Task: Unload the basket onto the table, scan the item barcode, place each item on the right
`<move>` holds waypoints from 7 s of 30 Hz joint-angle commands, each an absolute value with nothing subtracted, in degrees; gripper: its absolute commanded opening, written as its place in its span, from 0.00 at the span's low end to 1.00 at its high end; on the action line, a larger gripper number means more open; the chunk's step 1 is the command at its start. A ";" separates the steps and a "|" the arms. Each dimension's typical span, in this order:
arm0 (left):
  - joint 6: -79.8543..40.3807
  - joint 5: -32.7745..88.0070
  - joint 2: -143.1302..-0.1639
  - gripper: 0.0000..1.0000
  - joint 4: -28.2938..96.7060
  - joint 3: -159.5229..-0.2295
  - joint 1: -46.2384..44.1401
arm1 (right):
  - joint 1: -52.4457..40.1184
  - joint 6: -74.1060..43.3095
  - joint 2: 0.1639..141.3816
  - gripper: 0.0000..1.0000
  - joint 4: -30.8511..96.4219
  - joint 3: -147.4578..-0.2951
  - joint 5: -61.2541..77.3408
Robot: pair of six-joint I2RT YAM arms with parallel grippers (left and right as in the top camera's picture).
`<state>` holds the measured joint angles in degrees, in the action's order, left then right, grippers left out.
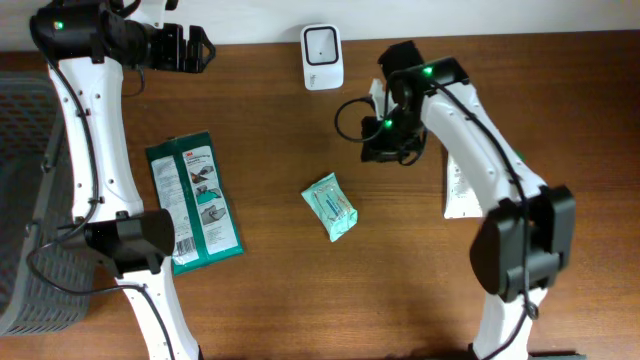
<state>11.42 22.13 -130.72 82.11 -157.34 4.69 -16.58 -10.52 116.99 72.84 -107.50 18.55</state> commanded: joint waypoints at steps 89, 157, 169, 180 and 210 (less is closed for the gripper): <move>12.32 22.74 -130.15 0.99 82.17 -157.77 5.06 | -23.75 -15.55 124.84 0.63 52.12 -83.77 29.36; 12.32 22.74 -130.15 0.99 82.17 -157.77 5.06 | -10.85 -16.71 110.65 0.70 61.69 -83.44 16.32; 12.32 22.74 -130.15 0.99 82.17 -157.77 5.06 | -10.83 -16.67 110.65 0.74 55.48 -77.93 18.41; 12.32 22.72 -130.15 0.99 82.17 -157.77 5.06 | -4.05 -12.19 109.84 0.77 60.55 -83.00 17.82; 12.32 22.72 -130.15 0.99 82.17 -157.77 5.06 | -2.92 -11.35 116.60 0.04 44.10 -68.34 27.97</move>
